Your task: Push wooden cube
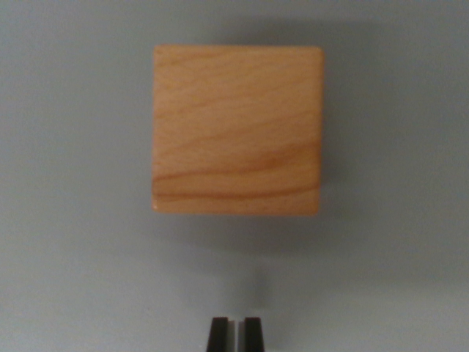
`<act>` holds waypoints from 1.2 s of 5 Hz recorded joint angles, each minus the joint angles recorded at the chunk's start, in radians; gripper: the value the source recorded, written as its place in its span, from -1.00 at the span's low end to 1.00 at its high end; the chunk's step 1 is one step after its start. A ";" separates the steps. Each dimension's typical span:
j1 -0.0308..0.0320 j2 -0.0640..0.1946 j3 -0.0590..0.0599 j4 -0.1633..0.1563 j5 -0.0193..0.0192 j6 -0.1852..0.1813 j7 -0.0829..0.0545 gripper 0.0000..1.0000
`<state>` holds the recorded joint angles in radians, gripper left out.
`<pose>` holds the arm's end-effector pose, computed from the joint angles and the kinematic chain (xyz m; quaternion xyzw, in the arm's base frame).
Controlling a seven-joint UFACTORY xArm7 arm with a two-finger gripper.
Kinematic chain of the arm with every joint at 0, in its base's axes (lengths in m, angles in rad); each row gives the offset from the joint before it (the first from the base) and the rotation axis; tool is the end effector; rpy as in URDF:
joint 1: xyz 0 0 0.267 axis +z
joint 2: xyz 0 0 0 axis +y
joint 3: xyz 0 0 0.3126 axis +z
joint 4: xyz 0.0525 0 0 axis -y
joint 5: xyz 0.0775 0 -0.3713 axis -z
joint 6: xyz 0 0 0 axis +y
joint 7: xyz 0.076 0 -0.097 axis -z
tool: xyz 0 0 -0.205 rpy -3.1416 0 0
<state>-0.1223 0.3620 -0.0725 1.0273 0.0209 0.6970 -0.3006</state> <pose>0.5065 -0.1018 -0.0073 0.9988 0.0469 -0.0164 0.0023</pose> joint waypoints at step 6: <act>0.0000 0.000 0.000 0.000 0.0000 0.000 0.000 1.00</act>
<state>-0.1223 0.3620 -0.0725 1.0273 0.0209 0.6970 -0.3006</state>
